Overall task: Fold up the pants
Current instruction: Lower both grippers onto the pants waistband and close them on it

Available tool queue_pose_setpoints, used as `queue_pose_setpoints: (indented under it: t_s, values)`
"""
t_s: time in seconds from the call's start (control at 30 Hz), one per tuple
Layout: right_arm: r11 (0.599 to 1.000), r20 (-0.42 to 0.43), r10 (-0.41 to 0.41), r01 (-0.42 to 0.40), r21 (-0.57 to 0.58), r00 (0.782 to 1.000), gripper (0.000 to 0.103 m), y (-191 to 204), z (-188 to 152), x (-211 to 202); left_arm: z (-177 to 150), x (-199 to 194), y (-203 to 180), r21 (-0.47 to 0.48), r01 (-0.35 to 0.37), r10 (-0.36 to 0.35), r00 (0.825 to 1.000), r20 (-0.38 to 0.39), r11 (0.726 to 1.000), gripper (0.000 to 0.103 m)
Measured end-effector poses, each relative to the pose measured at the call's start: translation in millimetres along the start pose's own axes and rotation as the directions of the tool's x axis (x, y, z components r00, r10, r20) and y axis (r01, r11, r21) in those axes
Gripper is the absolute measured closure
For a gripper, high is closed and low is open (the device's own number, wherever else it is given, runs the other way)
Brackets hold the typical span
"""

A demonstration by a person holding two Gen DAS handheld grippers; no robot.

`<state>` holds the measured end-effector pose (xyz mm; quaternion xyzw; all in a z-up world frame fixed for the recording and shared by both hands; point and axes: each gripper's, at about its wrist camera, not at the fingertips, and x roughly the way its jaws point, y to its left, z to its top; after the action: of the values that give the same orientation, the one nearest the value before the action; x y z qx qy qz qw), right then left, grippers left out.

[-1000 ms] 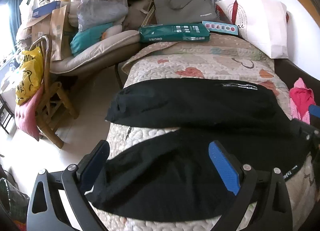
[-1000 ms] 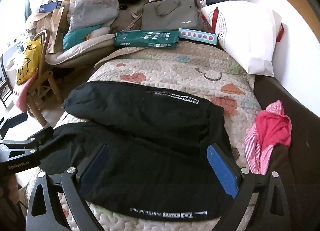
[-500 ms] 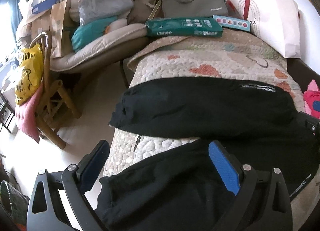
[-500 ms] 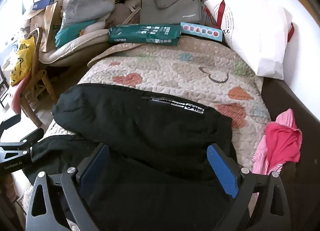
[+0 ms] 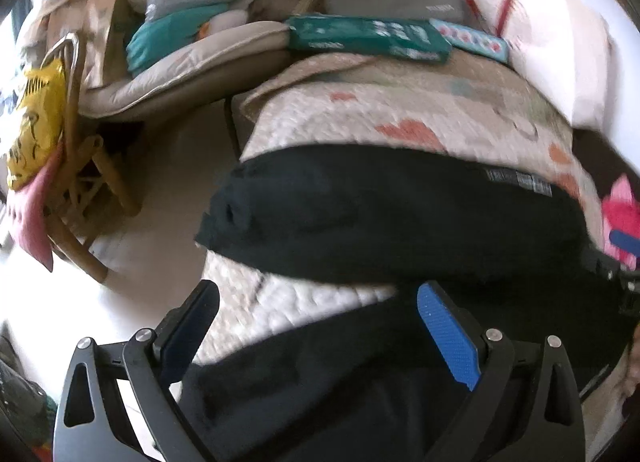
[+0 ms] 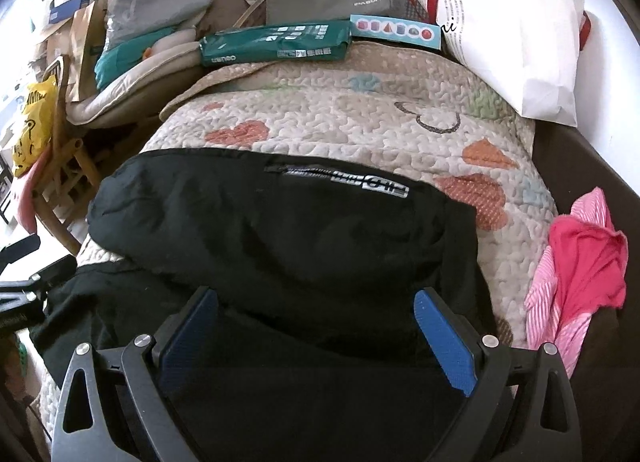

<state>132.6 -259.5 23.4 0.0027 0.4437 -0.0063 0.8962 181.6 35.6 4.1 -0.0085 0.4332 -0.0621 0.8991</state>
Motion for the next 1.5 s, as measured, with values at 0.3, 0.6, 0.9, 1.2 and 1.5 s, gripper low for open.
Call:
queue_pose_setpoints:
  t_s: [0.3, 0.6, 0.9, 1.2, 1.5]
  values:
    - [0.992, -0.006, 0.032, -0.033, -0.125, 0.999, 0.003, -27.6, 66.2, 38.3, 93.0, 74.4, 52.4, 0.028, 0.073, -0.071, 0.996, -0.056, 0.997, 0.003]
    - [0.994, -0.069, 0.092, -0.096, -0.053, 0.993, 0.004, -59.8, 90.0, 88.4, 133.4, 139.8, 91.8, -0.068, 0.084, -0.092, 0.988, -0.122, 0.994, 0.003]
    - [0.984, -0.091, 0.164, -0.156, 0.090, 0.982, 0.004, -92.4, 87.5, 107.7, 128.0, 167.5, 88.4, -0.063, 0.126, -0.135, 0.973, -0.184, 0.990, 0.003]
    - [0.977, -0.098, 0.204, -0.195, 0.089, 0.974, 0.004, -105.1, 89.6, 109.4, 122.3, 180.0, 58.4, 0.091, 0.177, -0.151, 0.958, -0.246, 0.980, 0.003]
    - [0.962, -0.094, 0.262, -0.252, 0.107, 0.960, 0.004, -104.7, 106.2, 119.6, 120.5, 171.2, 41.7, 0.162, 0.241, -0.196, 0.947, -0.256, 0.957, 0.058]
